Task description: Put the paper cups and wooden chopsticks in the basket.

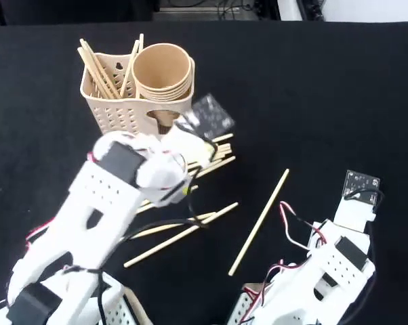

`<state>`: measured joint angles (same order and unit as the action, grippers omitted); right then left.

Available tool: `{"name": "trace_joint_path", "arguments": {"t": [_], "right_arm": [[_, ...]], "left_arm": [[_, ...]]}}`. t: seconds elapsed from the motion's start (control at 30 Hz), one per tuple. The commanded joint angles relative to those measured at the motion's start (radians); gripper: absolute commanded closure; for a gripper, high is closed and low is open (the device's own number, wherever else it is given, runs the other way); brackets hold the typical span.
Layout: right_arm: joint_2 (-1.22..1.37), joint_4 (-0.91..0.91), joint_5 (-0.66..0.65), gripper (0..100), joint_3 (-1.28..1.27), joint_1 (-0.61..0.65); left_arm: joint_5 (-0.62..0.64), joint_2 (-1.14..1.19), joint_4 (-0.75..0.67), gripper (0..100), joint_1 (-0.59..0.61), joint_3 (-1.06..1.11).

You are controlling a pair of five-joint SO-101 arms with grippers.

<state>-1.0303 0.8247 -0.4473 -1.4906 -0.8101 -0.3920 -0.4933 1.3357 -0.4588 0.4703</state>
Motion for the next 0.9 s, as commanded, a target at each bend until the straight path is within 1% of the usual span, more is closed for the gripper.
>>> {"name": "trace_joint_path", "arguments": {"t": [0.0, 0.07, 0.1, 0.23, 0.37, 0.5, 0.67, 0.77, 0.87], "right_arm": [[-0.015, -0.017, -0.009, 98.4, 0.008, -0.011], [-0.015, -0.017, -0.009, 98.4, 0.007, -0.011], [-0.015, -0.017, -0.009, 98.4, 0.007, -0.011], [-0.015, -0.017, -0.009, 98.4, 0.007, -0.009], [-0.015, -0.017, -0.009, 98.4, 0.007, -0.009], [-0.015, -0.017, -0.029, 98.4, 0.007, -0.009], [-0.015, -0.014, -0.043, 98.4, 0.005, -0.008], [-0.015, -0.012, -0.043, 98.4, 0.005, -0.008], [-0.015, -0.012, -0.043, 98.4, 0.005, -0.008]], "left_arm": [[-0.057, 0.003, -0.276, 81, -0.015, 0.248], [-0.104, 0.023, -0.373, 81, -0.013, 0.326], [-0.109, 0.037, -0.384, 81, -0.007, 0.328], [-0.107, 0.167, -0.385, 81, 0.025, 0.239], [-0.109, 0.408, -0.390, 82, 0.013, 0.130], [-0.112, 0.578, -0.448, 86, 0.036, 0.035], [-0.115, 0.600, -0.451, 85, 0.059, 0.015], [-0.117, 0.601, -0.443, 89, 0.061, 0.015], [-0.172, 0.601, -0.385, 95, 0.053, 0.013]]}}
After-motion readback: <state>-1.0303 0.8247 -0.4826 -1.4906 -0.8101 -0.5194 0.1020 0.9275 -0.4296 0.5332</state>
